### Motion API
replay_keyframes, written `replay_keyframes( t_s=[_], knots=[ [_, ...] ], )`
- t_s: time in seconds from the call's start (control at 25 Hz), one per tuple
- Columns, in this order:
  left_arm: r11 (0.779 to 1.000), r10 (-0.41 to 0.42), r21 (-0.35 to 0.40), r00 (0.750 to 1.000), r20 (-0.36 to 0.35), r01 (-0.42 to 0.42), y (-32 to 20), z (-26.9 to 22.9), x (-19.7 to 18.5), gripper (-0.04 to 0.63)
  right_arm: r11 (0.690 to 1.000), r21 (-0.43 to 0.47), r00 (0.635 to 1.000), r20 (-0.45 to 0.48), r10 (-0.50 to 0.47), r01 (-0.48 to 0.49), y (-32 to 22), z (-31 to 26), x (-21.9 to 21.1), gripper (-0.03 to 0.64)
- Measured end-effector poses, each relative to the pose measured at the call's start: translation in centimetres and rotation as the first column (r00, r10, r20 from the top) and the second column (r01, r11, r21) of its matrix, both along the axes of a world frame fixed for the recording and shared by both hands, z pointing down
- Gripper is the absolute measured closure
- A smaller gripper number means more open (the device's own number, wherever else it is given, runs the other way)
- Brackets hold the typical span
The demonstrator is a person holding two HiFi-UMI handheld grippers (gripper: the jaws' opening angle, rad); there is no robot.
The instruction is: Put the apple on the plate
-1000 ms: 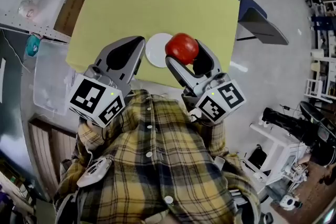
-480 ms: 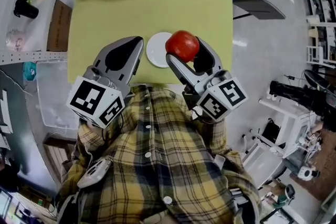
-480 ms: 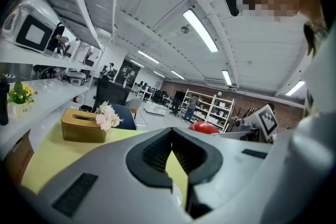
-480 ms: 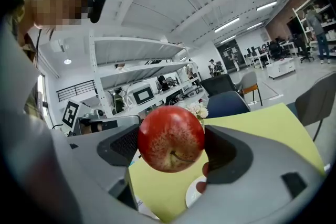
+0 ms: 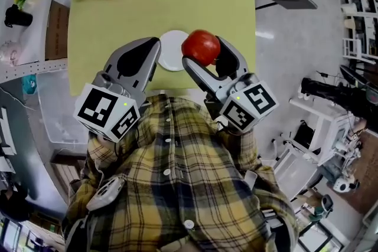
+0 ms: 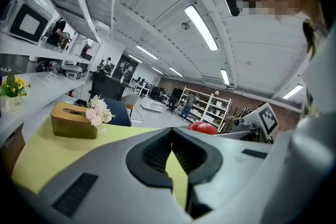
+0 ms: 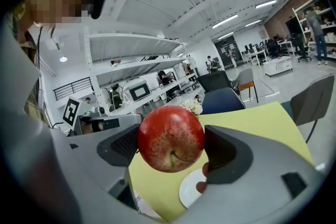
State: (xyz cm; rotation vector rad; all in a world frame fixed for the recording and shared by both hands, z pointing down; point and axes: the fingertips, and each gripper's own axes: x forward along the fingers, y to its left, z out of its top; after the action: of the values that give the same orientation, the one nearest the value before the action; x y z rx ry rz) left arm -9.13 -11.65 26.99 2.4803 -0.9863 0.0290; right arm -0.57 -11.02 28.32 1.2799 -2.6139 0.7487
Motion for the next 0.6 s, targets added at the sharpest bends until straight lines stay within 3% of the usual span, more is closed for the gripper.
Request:
replay_keyframes(
  t_s=[0.6],
  knots=[
    [0.999, -0.029, -0.037, 0.999, 0.023, 0.03, -0.9, 2.5, 1.1, 0.588, 0.998, -0.035, 0.998, -0.025, -0.059, 0.058, -0.6, 2.0, 0.4, 0.247]
  ],
)
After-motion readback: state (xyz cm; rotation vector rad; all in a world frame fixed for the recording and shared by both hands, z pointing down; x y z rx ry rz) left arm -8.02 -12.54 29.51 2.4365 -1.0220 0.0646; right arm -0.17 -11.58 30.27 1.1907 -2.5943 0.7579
